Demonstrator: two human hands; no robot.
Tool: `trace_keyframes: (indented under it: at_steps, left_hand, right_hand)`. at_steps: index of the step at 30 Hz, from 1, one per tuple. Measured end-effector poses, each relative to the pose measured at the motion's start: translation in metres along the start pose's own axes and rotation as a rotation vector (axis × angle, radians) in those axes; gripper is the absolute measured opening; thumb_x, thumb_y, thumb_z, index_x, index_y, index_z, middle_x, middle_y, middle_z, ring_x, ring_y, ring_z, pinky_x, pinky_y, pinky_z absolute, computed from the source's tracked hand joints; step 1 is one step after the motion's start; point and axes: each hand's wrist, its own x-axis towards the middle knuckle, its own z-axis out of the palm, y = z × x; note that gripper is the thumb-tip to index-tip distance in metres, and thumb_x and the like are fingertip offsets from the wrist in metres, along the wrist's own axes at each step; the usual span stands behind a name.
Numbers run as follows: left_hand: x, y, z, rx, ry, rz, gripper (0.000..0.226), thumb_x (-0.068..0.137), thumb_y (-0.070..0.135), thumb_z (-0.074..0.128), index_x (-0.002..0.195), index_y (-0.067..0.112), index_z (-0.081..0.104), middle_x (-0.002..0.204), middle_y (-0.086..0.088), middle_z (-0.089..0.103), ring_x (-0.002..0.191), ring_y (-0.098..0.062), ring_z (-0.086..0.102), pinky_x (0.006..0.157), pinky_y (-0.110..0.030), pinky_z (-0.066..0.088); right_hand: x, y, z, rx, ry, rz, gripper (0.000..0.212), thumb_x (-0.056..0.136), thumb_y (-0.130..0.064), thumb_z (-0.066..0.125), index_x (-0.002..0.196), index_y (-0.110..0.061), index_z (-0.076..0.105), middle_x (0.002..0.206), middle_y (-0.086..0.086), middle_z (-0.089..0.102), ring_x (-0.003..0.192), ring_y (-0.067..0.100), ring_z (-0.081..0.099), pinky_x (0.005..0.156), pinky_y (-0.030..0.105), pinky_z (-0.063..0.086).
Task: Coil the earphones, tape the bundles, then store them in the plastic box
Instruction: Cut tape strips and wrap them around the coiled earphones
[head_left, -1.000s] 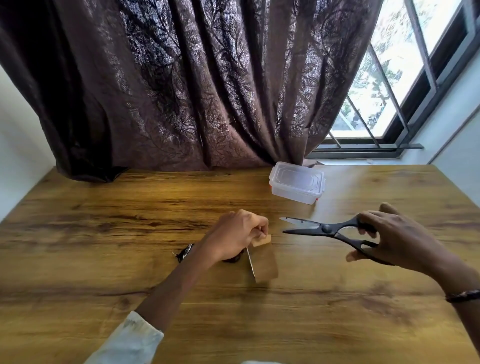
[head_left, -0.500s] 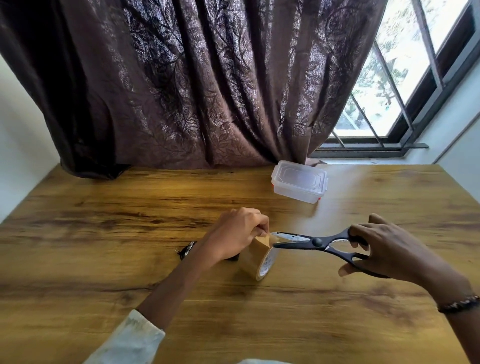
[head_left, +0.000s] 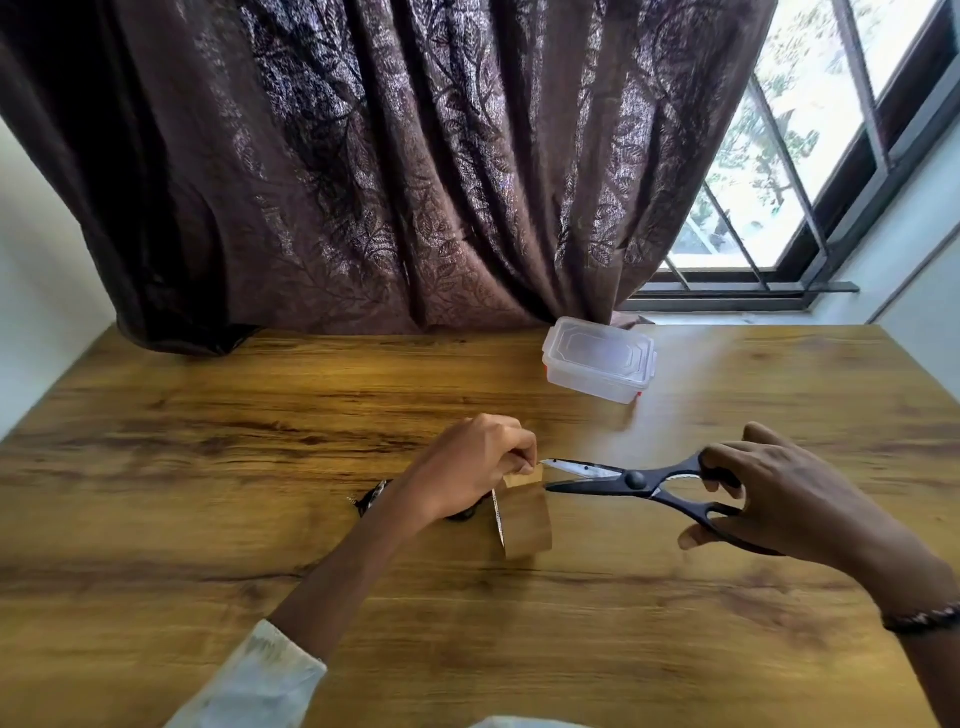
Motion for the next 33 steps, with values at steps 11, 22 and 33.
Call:
trace_keyframes:
  at_steps: [11,22,33]
  left_hand:
    - [-0.003,0.002,0.000,-0.007,0.012,0.017,0.009,0.093,0.018,0.059,0.091,0.017,0.067,0.091,0.007,0.060,0.084,-0.006,0.056,0.073,-0.026,0.048]
    - [-0.003,0.003,0.001,-0.021,0.013,0.023,0.010,0.093,0.019,0.059,0.092,0.015,0.068,0.091,0.009,0.059,0.083,-0.006,0.057,0.074,-0.032,0.051]
    - [-0.003,0.003,0.001,-0.013,0.022,0.024,0.010,0.093,0.019,0.059,0.094,0.016,0.068,0.092,0.008,0.060,0.083,-0.005,0.057,0.074,-0.026,0.050]
  right_hand:
    - [0.021,-0.014,0.003,-0.023,-0.029,-0.046,0.071,0.049,-0.095,0.030,0.084,-0.034,0.041,0.074,-0.014,0.050,0.079,0.009,0.038,0.054,0.015,0.028]
    - [0.026,-0.021,0.014,-0.001,0.042,-0.066,0.076,0.055,-0.094,0.033,0.083,-0.027,0.054,0.071,-0.018,0.047,0.075,0.008,0.038,0.057,0.017,0.026]
    - [0.025,-0.022,0.014,0.010,0.086,-0.067,0.069,0.060,-0.090,0.033,0.079,-0.027,0.055,0.067,-0.019,0.045,0.072,0.008,0.038,0.055,0.018,0.031]
